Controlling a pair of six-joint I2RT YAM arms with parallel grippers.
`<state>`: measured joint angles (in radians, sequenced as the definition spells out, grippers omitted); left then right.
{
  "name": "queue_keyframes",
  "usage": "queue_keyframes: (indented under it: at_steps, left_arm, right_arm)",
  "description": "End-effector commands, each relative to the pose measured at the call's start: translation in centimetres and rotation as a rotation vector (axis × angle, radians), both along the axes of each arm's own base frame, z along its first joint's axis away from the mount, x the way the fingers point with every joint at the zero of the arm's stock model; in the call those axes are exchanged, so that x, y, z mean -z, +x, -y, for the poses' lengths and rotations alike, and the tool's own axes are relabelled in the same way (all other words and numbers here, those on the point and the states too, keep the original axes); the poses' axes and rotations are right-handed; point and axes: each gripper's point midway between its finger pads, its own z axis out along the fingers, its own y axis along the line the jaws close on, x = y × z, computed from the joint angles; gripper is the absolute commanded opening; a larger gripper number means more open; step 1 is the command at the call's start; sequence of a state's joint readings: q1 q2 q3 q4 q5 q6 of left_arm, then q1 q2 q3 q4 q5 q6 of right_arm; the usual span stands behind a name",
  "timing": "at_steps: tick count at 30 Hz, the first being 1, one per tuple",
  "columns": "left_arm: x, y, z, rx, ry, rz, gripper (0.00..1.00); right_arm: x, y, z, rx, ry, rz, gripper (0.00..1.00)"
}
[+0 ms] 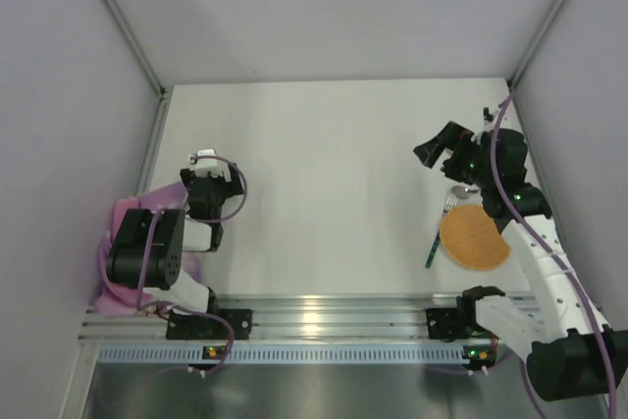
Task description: Set the dinner table for one person
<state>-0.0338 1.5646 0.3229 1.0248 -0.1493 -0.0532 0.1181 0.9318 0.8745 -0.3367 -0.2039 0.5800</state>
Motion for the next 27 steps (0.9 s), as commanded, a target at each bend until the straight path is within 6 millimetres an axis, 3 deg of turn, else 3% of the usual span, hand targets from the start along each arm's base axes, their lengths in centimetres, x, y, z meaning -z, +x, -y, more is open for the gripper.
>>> queue_keyframes:
  at_steps: [1,6,11,12,14,15,16,17,18,19,20,22,23,24,25,26,27]
  left_arm:
    - [-1.2,0.3,0.1,0.007,-0.009,0.061,0.99]
    - [-1.2,0.3,0.2,0.009,-0.008,0.062,0.99]
    - [-1.2,0.3,0.2,0.009,-0.006,0.062,0.99]
    - [-1.1,0.3,0.2,0.009,-0.009,0.055,0.99]
    - [-1.2,0.3,0.3,0.018,-0.001,0.052,0.99]
    - [-1.9,0.5,0.6,0.031,0.014,0.078,0.98]
    - [-2.4,0.8,0.3,-0.002,0.040,0.059,0.99]
    - [-4.7,1.0,0.3,-0.044,0.055,0.072,0.99]
    - [-1.4,-0.7,0.3,-0.105,0.053,-0.138,0.99]
    - [-5.3,1.4,-0.1,-0.188,-0.029,-0.100,0.99]
    - [-5.7,1.2,-1.9,-0.385,-0.163,-0.101,0.98]
    - [-4.8,-0.8,-4.6,-0.620,-0.193,-0.295,0.99]
    - [-1.8,-0.7,-4.7,-0.607,-0.194,-0.440,0.99]
    - [0.0,-0.3,-4.5,-0.552,-0.299,-0.546,0.99]
    - [0.1,-1.1,-4.6,-0.592,-0.305,-0.662,0.99]
    - [1.9,-1.4,-4.7,-0.631,-0.309,-0.742,0.99]
    - [1.8,-1.5,-5.0,-0.652,-0.275,-0.750,0.99]
  right_arm:
    - [-1.6,-0.6,-1.0,-0.042,-0.020,-0.023,1.00]
    - [-2.7,-0.9,-1.9,-0.069,-0.093,-0.033,1.00]
    - [-3.7,-2.0,-5.3,-0.151,-0.097,-0.043,1.00]
    - [-4.9,-2.0,-5.8,-0.165,-0.103,-0.021,1.00]
    - [-4.6,-2.5,-7.6,-0.220,-0.167,-0.026,1.00]
    - [-5.4,-2.9,-8.8,-0.259,-0.186,-0.006,1.00]
    - [-5.1,-2.7,-8.6,-0.252,-0.235,-0.011,1.00]
    - [-4.8,-2.3,-9.1,-0.265,-0.256,-0.026,1.00]
    - [-6.0,-2.2,-9.6,-0.279,-0.255,-0.004,1.00]
    - [-6.1,-2.1,-9.7,-0.284,-0.271,-0.005,1.00]
    - [-6.2,-1.7,-9.8,-0.283,-0.275,-0.006,1.00]
    - [-7.1,-1.1,-10.0,-0.270,-0.268,0.019,1.00]
    - [-7.0,-0.8,-10.1,-0.268,-0.272,0.018,1.00]
    - [-7.0,-0.6,-10.3,-0.270,-0.272,0.021,1.00]
    - [-7.0,-0.4,-10.6,-0.279,-0.265,0.026,1.00]
    - [-6.5,-0.1,-10.9,-0.285,-0.265,0.015,1.00]
    - [-6.6,0.0,-11.1,-0.290,-0.262,0.013,1.00]
